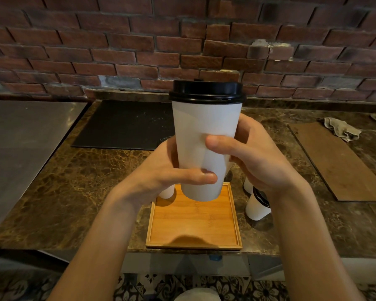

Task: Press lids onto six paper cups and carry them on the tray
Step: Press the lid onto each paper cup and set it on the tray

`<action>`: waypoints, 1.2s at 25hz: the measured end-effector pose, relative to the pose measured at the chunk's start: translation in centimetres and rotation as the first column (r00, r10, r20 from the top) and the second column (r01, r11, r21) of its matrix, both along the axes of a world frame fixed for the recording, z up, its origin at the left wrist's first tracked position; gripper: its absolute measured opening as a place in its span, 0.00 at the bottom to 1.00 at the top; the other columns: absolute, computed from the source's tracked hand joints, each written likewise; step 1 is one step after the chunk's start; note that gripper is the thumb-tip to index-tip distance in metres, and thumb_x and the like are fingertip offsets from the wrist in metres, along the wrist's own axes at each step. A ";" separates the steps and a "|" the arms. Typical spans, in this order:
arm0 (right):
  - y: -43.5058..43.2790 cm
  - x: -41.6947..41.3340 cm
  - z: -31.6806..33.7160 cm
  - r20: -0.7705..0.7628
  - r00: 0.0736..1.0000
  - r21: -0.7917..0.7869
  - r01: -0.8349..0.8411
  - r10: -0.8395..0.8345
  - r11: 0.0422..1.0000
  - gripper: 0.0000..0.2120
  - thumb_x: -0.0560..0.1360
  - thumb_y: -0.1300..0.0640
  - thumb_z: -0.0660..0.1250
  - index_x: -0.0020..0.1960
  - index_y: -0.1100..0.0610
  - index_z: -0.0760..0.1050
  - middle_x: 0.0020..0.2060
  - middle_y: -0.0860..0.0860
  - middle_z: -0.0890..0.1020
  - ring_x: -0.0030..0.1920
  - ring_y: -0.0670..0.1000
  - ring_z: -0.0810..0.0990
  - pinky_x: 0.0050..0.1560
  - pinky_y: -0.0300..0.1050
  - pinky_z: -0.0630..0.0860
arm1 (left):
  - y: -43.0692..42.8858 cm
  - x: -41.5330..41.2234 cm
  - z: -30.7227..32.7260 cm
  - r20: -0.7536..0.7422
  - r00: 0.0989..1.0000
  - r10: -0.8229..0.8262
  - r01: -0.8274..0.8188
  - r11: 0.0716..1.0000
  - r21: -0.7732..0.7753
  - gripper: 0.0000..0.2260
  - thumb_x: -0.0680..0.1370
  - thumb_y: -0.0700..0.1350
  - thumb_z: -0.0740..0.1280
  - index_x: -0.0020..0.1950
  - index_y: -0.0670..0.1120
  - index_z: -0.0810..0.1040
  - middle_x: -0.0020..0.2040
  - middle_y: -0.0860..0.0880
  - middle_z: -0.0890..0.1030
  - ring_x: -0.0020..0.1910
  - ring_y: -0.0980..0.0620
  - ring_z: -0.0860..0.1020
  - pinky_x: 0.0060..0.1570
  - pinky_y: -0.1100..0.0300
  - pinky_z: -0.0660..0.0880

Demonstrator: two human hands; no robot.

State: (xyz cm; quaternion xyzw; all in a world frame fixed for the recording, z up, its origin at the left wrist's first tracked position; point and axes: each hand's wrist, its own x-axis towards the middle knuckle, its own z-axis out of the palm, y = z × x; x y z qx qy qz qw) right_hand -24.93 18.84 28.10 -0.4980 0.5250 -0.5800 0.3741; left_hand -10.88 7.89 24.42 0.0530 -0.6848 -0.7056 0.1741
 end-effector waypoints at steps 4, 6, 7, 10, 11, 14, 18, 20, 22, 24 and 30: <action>0.2 0.0 0.0 0.002 1.000 0.020 0.009 -0.009 1.000 0.28 0.65 0.48 0.72 0.63 0.52 0.73 0.54 0.48 0.83 0.56 0.51 0.82 0.47 0.40 0.79 | 0.2 -0.2 -0.3 -0.007 0.999 0.034 -0.035 0.999 -0.005 0.26 0.62 0.45 0.75 0.58 0.61 0.76 0.54 0.54 0.81 0.56 0.52 0.79 0.49 0.62 0.77; 0.3 0.1 0.1 -0.032 0.999 0.033 0.032 -0.030 0.999 0.28 0.64 0.48 0.74 0.63 0.51 0.73 0.53 0.48 0.83 0.56 0.49 0.82 0.47 0.39 0.79 | 0.3 -0.2 -0.2 -0.010 0.999 0.052 -0.052 0.999 -0.014 0.25 0.63 0.44 0.75 0.57 0.61 0.76 0.53 0.56 0.81 0.55 0.54 0.79 0.48 0.63 0.77; 0.2 0.1 0.1 -0.047 0.998 0.034 0.047 -0.045 0.998 0.27 0.65 0.49 0.75 0.62 0.51 0.73 0.53 0.47 0.83 0.55 0.49 0.82 0.46 0.39 0.79 | 0.4 -0.2 -0.1 -0.012 0.998 0.061 -0.061 0.998 -0.018 0.24 0.63 0.44 0.75 0.56 0.62 0.77 0.53 0.56 0.81 0.55 0.55 0.79 0.47 0.65 0.77; 0.1 0.2 0.2 -0.054 0.995 0.031 0.082 -0.080 0.996 0.25 0.65 0.50 0.75 0.61 0.49 0.74 0.51 0.46 0.83 0.54 0.47 0.82 0.45 0.38 0.79 | 0.6 -0.3 0.1 -0.005 0.994 0.110 -0.110 0.994 -0.024 0.26 0.62 0.47 0.75 0.59 0.59 0.75 0.52 0.57 0.81 0.54 0.56 0.80 0.45 0.66 0.77; -0.1 0.3 0.2 -0.057 0.994 0.034 0.093 -0.091 0.995 0.25 0.65 0.50 0.75 0.61 0.49 0.74 0.51 0.46 0.83 0.54 0.47 0.82 0.45 0.38 0.80 | 0.7 -0.4 0.1 0.002 0.991 0.133 -0.133 0.991 -0.027 0.29 0.61 0.48 0.75 0.61 0.57 0.73 0.52 0.56 0.81 0.54 0.56 0.80 0.45 0.66 0.77; -0.4 0.4 0.2 -0.089 0.986 0.035 0.143 -0.139 0.989 0.26 0.65 0.49 0.74 0.61 0.48 0.73 0.51 0.45 0.82 0.53 0.44 0.82 0.45 0.38 0.80 | 0.8 -0.7 0.0 0.011 0.980 0.201 -0.200 0.979 -0.048 0.33 0.61 0.47 0.78 0.64 0.52 0.71 0.52 0.57 0.81 0.53 0.57 0.80 0.43 0.67 0.77; -0.8 0.9 0.0 -0.157 0.960 0.049 0.241 -0.231 0.969 0.31 0.63 0.45 0.76 0.62 0.46 0.71 0.52 0.43 0.80 0.52 0.42 0.80 0.45 0.37 0.81 | 1.1 -1.0 0.0 -0.005 0.960 0.279 -0.278 0.957 -0.088 0.32 0.62 0.44 0.79 0.63 0.49 0.71 0.49 0.61 0.81 0.50 0.61 0.80 0.40 0.71 0.76; -1.0 1.1 -0.2 -0.188 0.943 0.050 0.289 -0.276 0.956 0.34 0.64 0.46 0.79 0.66 0.48 0.69 0.54 0.45 0.78 0.54 0.44 0.79 0.46 0.40 0.81 | 1.3 -1.1 0.0 -0.014 0.952 0.307 -0.306 0.946 -0.107 0.30 0.60 0.47 0.76 0.60 0.50 0.71 0.46 0.65 0.80 0.49 0.64 0.79 0.38 0.73 0.75; -1.2 1.4 -0.4 -0.184 0.932 0.038 0.325 -0.313 0.945 0.34 0.65 0.48 0.79 0.67 0.49 0.67 0.54 0.45 0.77 0.54 0.44 0.79 0.45 0.37 0.81 | 1.4 -1.2 0.0 -0.012 0.946 0.323 -0.322 0.940 -0.114 0.29 0.59 0.48 0.75 0.58 0.52 0.71 0.45 0.66 0.80 0.48 0.66 0.79 0.37 0.74 0.75; -1.4 1.5 -0.5 -0.175 0.927 0.032 0.342 -0.332 0.939 0.34 0.65 0.49 0.79 0.67 0.49 0.67 0.54 0.44 0.77 0.53 0.43 0.79 0.44 0.35 0.80 | 1.4 -1.3 -0.1 -0.010 0.944 0.331 -0.330 0.936 -0.122 0.30 0.58 0.50 0.75 0.58 0.52 0.71 0.45 0.66 0.80 0.49 0.66 0.79 0.38 0.74 0.75; -1.2 1.3 -0.4 -0.157 0.934 0.025 0.329 -0.321 0.944 0.35 0.62 0.45 0.78 0.65 0.50 0.70 0.53 0.45 0.79 0.53 0.44 0.80 0.45 0.39 0.81 | 1.0 -1.3 -0.2 -0.006 0.953 0.304 -0.302 0.943 -0.141 0.31 0.60 0.48 0.77 0.61 0.48 0.72 0.47 0.61 0.81 0.50 0.60 0.80 0.40 0.71 0.76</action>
